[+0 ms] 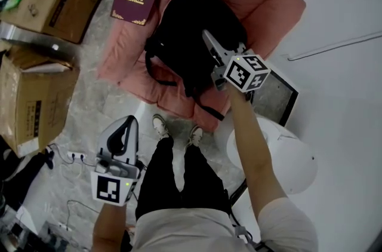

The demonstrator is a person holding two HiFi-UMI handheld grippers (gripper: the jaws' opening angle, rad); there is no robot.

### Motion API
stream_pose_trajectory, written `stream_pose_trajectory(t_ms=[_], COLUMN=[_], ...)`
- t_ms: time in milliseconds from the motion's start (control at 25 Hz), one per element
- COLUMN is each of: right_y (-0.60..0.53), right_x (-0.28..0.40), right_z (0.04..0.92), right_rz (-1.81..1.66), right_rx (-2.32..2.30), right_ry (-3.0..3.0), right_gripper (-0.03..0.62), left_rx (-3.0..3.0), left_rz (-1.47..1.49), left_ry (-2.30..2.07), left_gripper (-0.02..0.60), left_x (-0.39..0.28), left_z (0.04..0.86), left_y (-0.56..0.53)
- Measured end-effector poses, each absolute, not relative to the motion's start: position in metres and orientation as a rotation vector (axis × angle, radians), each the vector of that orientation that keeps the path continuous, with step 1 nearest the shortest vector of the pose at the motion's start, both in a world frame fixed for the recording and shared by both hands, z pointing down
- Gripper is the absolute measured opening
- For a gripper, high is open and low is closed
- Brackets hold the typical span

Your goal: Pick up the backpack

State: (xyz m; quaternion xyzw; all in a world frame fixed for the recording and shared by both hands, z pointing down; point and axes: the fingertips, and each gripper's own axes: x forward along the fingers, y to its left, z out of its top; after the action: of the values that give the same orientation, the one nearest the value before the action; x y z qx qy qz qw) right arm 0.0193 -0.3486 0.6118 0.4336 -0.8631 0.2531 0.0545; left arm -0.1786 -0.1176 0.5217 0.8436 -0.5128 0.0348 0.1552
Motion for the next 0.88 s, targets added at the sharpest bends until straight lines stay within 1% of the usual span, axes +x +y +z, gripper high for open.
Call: stream_pose_trajectory(t_ms=[480, 560, 680, 720, 760, 880], right_y=[-0.367, -0.372, -0.376, -0.377, -0.378, -0.376], right_x=[0.008, 0.008, 0.012, 0.014, 0.015, 0.014], right_z=[0.608, 0.611, 0.616, 0.616, 0.615, 0.613], right_rz=[0.8, 0.803, 0.808, 0.808, 0.809, 0.809], right_rx=[1.322, 1.348, 1.402, 1.411, 1.41, 1.373], right_ry=[-2.759, -2.764, -2.754, -2.755, -2.761, -2.784], right_gripper=[0.193, 0.165, 0.07, 0.051, 0.038, 0.035], left_rx=[2.413, 2.419, 2.411, 2.412, 2.416, 2.424], left_rz=[0.138, 0.151, 0.185, 0.193, 0.198, 0.205], left_ry=[-1.447, -1.442, -1.441, -1.44, -1.438, -1.428], left_gripper=[0.017, 0.018, 0.017, 0.017, 0.017, 0.017], left_x=[-0.188, -0.188, -0.19, -0.19, -0.189, -0.184], left_z=[0.533, 0.534, 0.537, 0.537, 0.537, 0.537], left_y=[-0.122, -0.122, -0.118, -0.116, -0.116, -0.114])
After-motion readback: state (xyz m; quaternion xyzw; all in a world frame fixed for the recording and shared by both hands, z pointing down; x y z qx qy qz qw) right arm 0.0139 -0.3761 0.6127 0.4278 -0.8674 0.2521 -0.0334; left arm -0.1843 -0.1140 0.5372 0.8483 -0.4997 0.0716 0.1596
